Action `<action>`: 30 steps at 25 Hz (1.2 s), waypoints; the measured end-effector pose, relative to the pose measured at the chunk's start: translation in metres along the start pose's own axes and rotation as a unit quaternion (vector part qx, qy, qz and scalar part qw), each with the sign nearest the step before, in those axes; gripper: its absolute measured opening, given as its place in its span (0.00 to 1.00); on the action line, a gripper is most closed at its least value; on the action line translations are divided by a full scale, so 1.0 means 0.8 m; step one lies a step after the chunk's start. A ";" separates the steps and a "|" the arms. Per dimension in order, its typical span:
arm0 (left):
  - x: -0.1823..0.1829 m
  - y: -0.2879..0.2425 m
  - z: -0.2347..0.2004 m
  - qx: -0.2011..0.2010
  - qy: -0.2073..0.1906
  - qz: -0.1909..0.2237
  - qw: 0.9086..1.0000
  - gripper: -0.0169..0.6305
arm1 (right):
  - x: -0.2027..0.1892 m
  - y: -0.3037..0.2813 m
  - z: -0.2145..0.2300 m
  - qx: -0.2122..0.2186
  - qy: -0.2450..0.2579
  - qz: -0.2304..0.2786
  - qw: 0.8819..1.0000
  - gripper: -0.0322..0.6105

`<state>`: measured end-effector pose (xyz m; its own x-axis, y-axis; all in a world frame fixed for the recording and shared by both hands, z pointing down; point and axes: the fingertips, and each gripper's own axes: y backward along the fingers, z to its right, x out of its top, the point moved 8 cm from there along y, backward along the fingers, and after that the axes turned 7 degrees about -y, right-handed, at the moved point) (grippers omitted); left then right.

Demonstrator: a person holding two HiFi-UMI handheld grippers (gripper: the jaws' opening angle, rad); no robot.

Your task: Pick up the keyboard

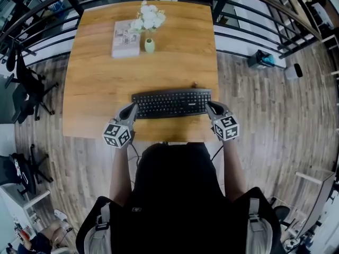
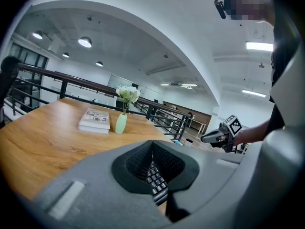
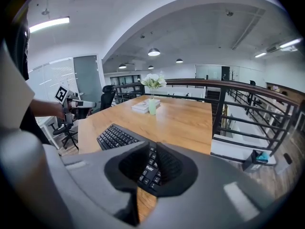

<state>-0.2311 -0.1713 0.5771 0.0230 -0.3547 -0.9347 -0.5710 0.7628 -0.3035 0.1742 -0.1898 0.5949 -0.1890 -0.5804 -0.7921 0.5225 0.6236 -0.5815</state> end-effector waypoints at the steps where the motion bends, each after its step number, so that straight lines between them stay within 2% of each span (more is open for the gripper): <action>1: -0.002 -0.003 -0.001 0.004 0.003 -0.002 1.000 0.05 | -0.001 -0.002 0.003 0.003 0.000 -0.004 1.000 0.12; 8: -0.008 -0.022 -0.012 0.033 0.016 -0.014 0.999 0.05 | -0.010 -0.010 0.037 0.011 0.000 -0.032 0.999 0.12; 20: -0.035 -0.042 -0.033 0.059 0.024 -0.082 0.995 0.05 | -0.035 -0.044 0.087 0.023 -0.021 -0.082 0.996 0.12; 28: -0.065 -0.061 -0.046 0.059 0.051 -0.108 0.991 0.05 | -0.067 -0.064 0.108 0.016 -0.045 -0.101 0.994 0.13; 29: -0.068 -0.061 -0.047 0.063 0.054 -0.110 0.991 0.05 | -0.070 -0.065 0.109 0.015 -0.047 -0.103 0.993 0.13; 30: -0.071 -0.060 -0.049 0.067 0.054 -0.114 0.990 0.05 | -0.071 -0.067 0.111 0.014 -0.050 -0.104 0.993 0.21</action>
<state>-0.2368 -0.2089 0.6524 0.0465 -0.5759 -0.8162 -0.4465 0.7189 -0.5328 0.2311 -0.2368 0.6879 -0.2133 -0.7449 -0.6322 0.5034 0.4708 -0.7246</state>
